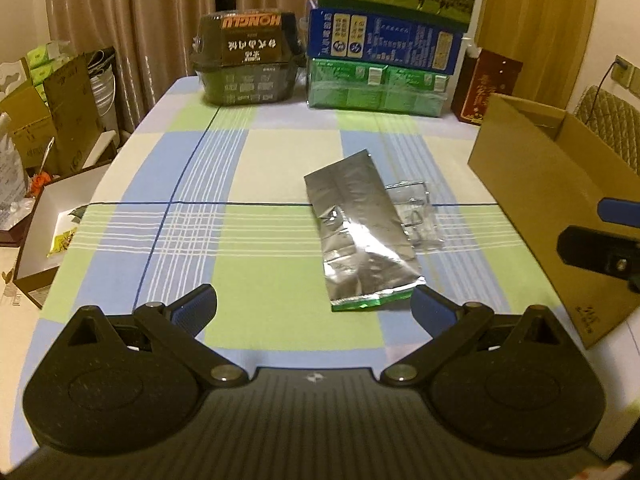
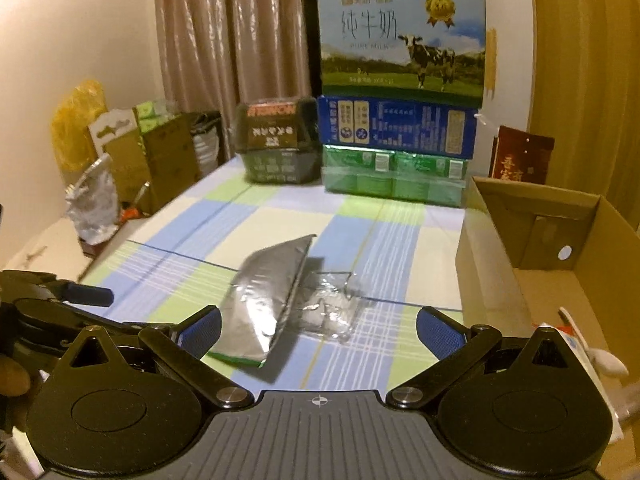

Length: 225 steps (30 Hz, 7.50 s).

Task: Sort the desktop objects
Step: 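Close the left tool on the silver foil bag while the right tool moves to the wrapped wire rack, then close the right tool on the clear plastic-wrapped wire rack, then lift the foil bag and wire rack and carry them toward the cardboard box, then lower the foil bag and wire rack into the box and open both tools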

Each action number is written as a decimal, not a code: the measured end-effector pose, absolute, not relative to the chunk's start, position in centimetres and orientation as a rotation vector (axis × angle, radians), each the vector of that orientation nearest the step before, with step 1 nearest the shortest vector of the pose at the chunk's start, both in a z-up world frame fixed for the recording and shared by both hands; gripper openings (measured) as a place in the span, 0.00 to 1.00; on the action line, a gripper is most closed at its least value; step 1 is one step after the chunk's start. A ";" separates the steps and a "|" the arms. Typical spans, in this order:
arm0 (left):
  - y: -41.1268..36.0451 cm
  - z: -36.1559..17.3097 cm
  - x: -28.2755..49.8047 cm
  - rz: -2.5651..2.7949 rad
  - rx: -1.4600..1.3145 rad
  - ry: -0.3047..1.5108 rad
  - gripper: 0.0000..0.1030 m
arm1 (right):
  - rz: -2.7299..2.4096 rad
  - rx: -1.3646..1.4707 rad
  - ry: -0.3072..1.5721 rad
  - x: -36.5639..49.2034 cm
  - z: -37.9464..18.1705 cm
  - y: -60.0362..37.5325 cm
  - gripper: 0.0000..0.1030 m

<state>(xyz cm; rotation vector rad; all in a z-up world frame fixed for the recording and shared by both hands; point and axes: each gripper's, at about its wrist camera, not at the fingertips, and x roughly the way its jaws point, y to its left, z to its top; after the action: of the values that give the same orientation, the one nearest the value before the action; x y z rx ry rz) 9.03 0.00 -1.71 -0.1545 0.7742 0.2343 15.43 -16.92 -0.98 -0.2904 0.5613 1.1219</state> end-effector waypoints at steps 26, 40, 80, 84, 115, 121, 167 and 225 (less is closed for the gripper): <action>0.3 -7.3 20.7 0.028 -0.184 0.830 0.91 | 1.016 -0.295 0.558 20.5 -2.9 -11.5 0.98; 4.5 -7.4 18.6 0.131 -0.078 0.898 0.70 | 1.072 -0.372 0.672 20.0 -6.2 -8.4 0.98; -3.4 -5.7 8.8 0.051 -0.027 0.957 0.64 | 1.042 -0.339 0.835 13.0 -7.4 -18.5 0.27; -4.8 -5.8 6.6 0.038 -0.050 0.946 0.70 | 1.045 -0.379 0.795 12.2 -7.4 -19.3 0.28; -2.6 -6.9 10.3 0.001 -0.146 1.067 0.74 | 1.014 -0.424 0.752 11.9 -8.9 -19.2 0.31; -3.0 -6.8 10.1 -0.003 -0.142 1.056 0.60 | 1.009 -0.421 0.747 11.8 -8.9 -19.2 0.31; -4.1 -6.2 9.7 -0.028 -0.137 1.012 0.49 | 1.036 -0.397 0.704 11.3 -8.1 -19.3 0.27; -22.7 7.0 5.4 -0.199 -0.148 0.770 0.49 | 0.751 -0.187 0.560 15.6 7.7 -40.8 0.27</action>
<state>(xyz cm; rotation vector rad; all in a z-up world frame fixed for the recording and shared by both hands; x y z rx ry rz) 5.42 -22.73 7.02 -0.1481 0.7703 -0.1992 15.62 -40.78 7.70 -0.1871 0.5602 0.7507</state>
